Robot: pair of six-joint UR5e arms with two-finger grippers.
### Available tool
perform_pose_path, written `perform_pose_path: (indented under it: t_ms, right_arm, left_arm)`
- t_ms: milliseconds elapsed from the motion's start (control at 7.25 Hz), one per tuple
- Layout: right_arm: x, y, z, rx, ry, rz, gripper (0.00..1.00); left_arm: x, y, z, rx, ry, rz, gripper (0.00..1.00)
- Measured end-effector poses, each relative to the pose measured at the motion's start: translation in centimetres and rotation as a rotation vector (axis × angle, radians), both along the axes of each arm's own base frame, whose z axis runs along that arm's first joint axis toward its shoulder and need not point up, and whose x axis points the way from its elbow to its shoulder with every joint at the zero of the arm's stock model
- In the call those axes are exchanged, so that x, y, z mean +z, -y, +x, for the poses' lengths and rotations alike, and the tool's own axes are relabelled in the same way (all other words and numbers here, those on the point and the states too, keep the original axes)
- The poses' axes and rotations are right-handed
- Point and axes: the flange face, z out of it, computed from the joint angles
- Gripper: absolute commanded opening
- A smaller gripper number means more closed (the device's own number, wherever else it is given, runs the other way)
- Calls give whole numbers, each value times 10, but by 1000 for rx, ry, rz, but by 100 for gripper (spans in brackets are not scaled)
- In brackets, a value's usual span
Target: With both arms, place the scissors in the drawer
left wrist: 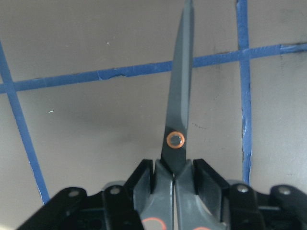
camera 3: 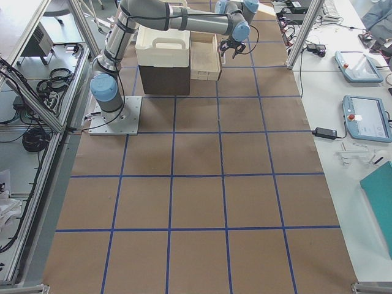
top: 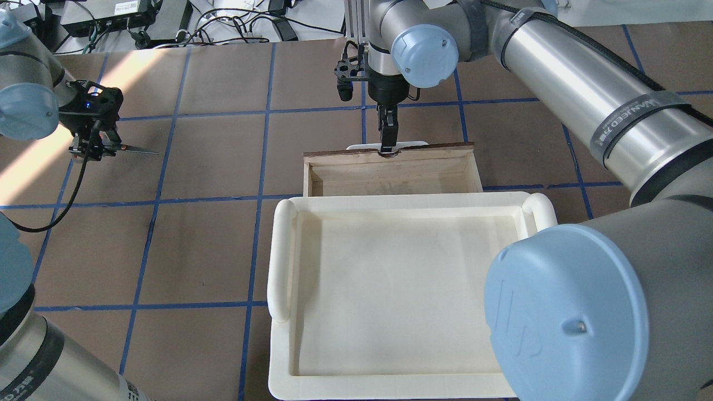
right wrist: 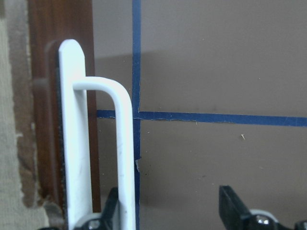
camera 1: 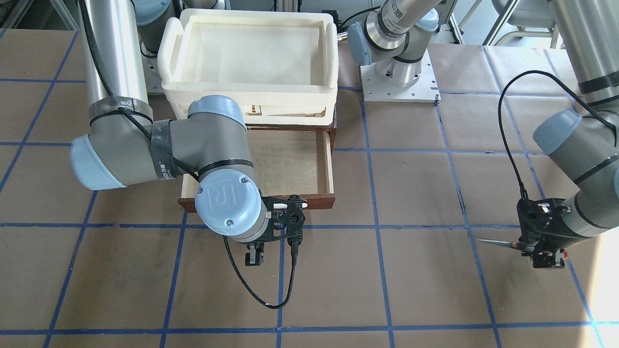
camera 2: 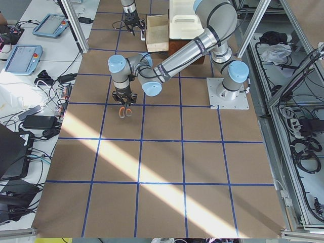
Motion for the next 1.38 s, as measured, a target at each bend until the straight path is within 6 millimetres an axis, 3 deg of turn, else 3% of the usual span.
perform_pose_path:
  t_ms: [138,414,828,1103,1379]
  right_arm:
    - [1,2,-1,-1,2,-8,81]
    - [1,7,-4,-3,10,-25,93]
    - [4,13,-7,-6,24,-40,100]
    - [30,16,-13,-33,33,-81,100]
    - [87,8,-31,-152,33,-144,100]
  left_arm:
    - [0,0,0,6,-1,0,0]
    - [-1,0,-1,14,-6,-1,0]
    - [-3,0,-1,23,-11,-1,0]
    - [-3,0,-1,24,-11,-1,0]
    - [-2,1,-4,26,-9,-2,0]
